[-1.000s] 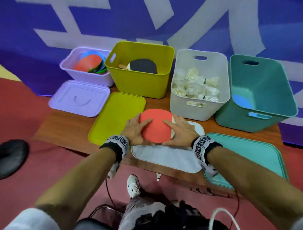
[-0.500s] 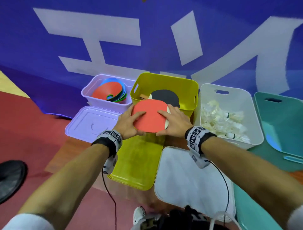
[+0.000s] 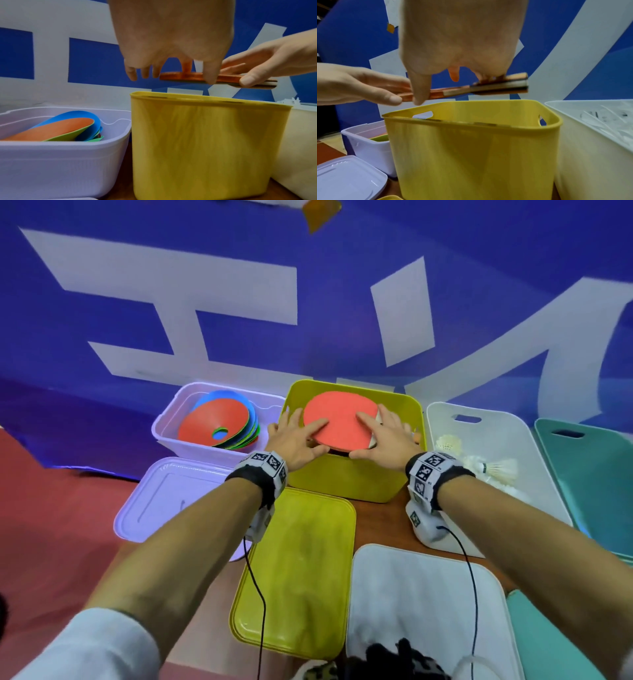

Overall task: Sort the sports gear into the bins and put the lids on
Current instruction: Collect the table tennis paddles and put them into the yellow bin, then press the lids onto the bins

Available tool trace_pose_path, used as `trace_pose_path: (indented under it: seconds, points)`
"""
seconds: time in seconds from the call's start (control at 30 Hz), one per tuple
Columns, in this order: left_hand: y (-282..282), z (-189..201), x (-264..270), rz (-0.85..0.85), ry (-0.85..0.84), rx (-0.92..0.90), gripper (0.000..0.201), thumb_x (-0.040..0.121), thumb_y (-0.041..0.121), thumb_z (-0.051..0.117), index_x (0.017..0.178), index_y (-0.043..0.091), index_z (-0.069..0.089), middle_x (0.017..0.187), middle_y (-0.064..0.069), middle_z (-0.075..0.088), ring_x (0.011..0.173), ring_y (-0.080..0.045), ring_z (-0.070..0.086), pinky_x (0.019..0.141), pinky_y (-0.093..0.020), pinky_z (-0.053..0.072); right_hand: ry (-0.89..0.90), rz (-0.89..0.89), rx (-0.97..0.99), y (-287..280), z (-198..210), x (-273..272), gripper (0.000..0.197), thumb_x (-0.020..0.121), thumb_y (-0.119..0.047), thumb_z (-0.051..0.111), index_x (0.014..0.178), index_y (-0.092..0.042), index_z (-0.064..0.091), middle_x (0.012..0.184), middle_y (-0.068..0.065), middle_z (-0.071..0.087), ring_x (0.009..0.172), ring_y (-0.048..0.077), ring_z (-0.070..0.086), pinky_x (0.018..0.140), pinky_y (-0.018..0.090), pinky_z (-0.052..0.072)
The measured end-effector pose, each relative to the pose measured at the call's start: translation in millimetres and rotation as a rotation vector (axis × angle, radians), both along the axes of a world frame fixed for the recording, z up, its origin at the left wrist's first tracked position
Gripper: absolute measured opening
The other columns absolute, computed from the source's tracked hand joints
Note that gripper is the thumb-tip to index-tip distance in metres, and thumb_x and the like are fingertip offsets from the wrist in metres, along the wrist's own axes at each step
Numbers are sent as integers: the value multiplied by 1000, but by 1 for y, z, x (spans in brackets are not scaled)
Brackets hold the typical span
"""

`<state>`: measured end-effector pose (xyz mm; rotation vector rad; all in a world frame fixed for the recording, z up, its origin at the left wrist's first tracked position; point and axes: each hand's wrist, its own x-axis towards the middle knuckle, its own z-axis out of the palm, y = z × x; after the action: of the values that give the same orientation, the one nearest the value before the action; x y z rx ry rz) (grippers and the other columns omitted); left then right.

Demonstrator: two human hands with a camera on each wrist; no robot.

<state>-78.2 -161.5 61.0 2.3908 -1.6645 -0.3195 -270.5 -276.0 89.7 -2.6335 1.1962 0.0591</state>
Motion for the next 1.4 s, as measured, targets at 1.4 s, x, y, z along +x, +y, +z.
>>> trace_pose_path:
  seconds: [1.4]
  points:
    - [198,-65,9,242,-19,160,76,82,66,38,152,41,20,164,-8,4,150,-28,2,113,-57,12,75,350,96,157,-78,41,83,87,-52,59,154,-32,14,162,10,2,149,30,-4,115,55,12]
